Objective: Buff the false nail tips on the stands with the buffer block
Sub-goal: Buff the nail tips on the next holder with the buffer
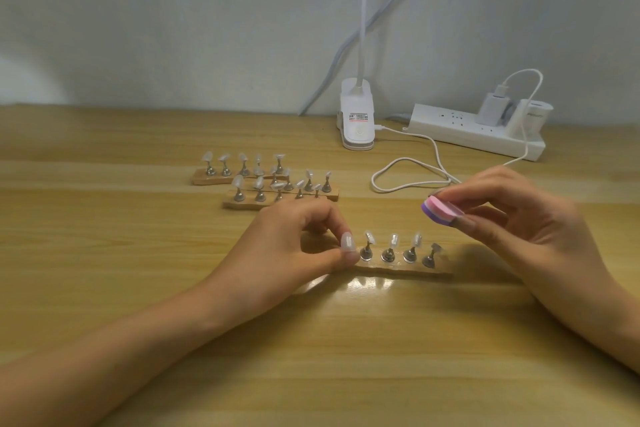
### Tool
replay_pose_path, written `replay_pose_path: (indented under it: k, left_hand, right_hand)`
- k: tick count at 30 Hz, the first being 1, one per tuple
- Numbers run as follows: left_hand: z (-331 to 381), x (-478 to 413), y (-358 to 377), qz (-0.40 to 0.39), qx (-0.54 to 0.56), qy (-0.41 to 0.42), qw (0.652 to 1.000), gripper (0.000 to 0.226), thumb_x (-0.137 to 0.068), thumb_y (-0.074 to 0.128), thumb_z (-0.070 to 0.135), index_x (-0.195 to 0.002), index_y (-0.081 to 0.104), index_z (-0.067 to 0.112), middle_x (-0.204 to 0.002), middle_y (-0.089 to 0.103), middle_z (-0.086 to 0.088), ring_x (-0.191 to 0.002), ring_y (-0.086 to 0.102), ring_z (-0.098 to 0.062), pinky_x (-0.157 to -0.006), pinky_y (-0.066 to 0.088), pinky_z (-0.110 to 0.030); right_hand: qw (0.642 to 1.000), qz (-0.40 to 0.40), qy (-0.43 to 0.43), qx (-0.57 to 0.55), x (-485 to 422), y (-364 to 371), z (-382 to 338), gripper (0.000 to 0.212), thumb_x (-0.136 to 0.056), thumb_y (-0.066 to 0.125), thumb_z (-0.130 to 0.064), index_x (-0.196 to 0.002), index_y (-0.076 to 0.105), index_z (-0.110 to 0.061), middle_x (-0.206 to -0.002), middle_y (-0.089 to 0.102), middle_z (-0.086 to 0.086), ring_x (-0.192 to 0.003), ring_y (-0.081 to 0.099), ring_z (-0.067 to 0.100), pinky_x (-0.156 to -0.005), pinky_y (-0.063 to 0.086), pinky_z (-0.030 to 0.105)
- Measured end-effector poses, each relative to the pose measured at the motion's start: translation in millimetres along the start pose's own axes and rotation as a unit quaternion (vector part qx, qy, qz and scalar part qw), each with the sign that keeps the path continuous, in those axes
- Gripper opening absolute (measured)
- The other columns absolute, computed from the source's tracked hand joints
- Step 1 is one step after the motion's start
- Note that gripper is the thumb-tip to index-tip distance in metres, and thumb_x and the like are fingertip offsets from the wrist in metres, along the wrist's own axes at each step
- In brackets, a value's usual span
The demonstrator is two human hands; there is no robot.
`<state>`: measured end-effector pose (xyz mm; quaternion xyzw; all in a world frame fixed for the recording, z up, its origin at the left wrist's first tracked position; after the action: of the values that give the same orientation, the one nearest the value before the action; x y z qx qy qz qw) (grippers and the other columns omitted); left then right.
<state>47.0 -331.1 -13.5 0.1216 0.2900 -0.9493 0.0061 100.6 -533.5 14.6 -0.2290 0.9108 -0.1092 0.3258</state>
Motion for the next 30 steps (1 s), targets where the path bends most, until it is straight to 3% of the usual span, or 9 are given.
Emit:
replay_pose_path:
  k: [6, 9, 13, 23, 27, 30]
  left_hand:
    - [-4.0, 1.4, -3.7, 0.002, -0.021, 0.003, 1.000, 0.011, -0.082, 0.077, 0.028, -0.078, 0.066, 0.027, -0.085, 0.070, 0.014, -0.086, 0.066, -0.007, -0.075, 0.046, -0.013]
    - [-3.2, 3.6, -6.5, 0.008, -0.046, 0.015, 0.999, 0.010, -0.082, 0.070, 0.038, -0.080, 0.066, 0.029, -0.086, 0.068, 0.015, -0.090, 0.063, -0.009, -0.082, 0.048, -0.024]
    - [-3.3, 4.8, -5.1, 0.001, -0.020, 0.008, 1.000, 0.008, -0.084, 0.072, 0.032, -0.082, 0.066, 0.027, -0.088, 0.069, 0.014, -0.090, 0.066, -0.012, -0.087, 0.053, -0.042]
    - [-3.4, 2.4, -6.0, 0.000, -0.018, 0.009, 1.000, 0.009, -0.083, 0.076, 0.024, -0.082, 0.066, 0.026, -0.087, 0.069, 0.013, -0.084, 0.067, -0.012, -0.080, 0.053, -0.034]
    - [3.6, 0.9, -1.8, -0.019, -0.060, 0.041, 0.997, 0.019, -0.083, 0.076, 0.019, -0.091, 0.065, 0.032, -0.094, 0.066, 0.019, -0.090, 0.062, -0.009, -0.075, 0.045, -0.014]
    - [7.3, -0.4, 1.3, -0.017, -0.068, 0.051, 0.996, 0.015, -0.082, 0.077, 0.024, -0.089, 0.066, 0.031, -0.093, 0.067, 0.020, -0.093, 0.063, -0.010, -0.084, 0.050, -0.026]
  right_hand:
    - [1.000, -0.003, 0.001, -0.015, -0.6, 1.9, -2.2, 0.029, -0.086, 0.071, -0.050, -0.107, 0.076, -0.031, -0.104, 0.069, -0.006, -0.098, 0.069, 0.020, -0.087, 0.056, 0.028]
    - [1.000, -0.005, -0.001, -0.019, -1.2, 2.7, -2.7, 0.027, -0.086, 0.071, -0.050, -0.107, 0.076, -0.035, -0.104, 0.069, -0.005, -0.098, 0.069, 0.020, -0.085, 0.056, 0.028]
    - [1.000, -0.012, -0.001, -0.020, -0.2, 3.3, -1.8, 0.025, -0.087, 0.071, -0.048, -0.107, 0.076, -0.034, -0.104, 0.069, -0.005, -0.098, 0.069, 0.022, -0.086, 0.057, 0.030]
    - [1.000, -0.018, 0.012, -0.009, -0.1, 3.1, 3.3, 0.026, -0.086, 0.071, -0.038, -0.107, 0.076, -0.026, -0.105, 0.070, -0.001, -0.100, 0.069, 0.026, -0.084, 0.057, 0.040]
    - [1.000, -0.017, 0.014, -0.008, -0.5, 2.9, 3.3, 0.032, -0.085, 0.071, -0.049, -0.108, 0.076, -0.027, -0.106, 0.070, 0.000, -0.100, 0.069, 0.026, -0.083, 0.057, 0.043]
    - [1.000, -0.018, 0.014, -0.008, -0.9, 3.5, 3.7, 0.032, -0.086, 0.070, -0.049, -0.109, 0.076, -0.027, -0.106, 0.070, 0.000, -0.101, 0.069, 0.027, -0.083, 0.058, 0.043]
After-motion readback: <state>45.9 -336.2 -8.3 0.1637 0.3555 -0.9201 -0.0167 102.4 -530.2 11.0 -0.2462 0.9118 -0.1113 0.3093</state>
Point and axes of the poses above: each hand's wrist, its own x-axis away from the middle knuckle, its own y-axis out of the palm, z = x × y, the point moved 9 cm from there along -x, towards the middle knuckle
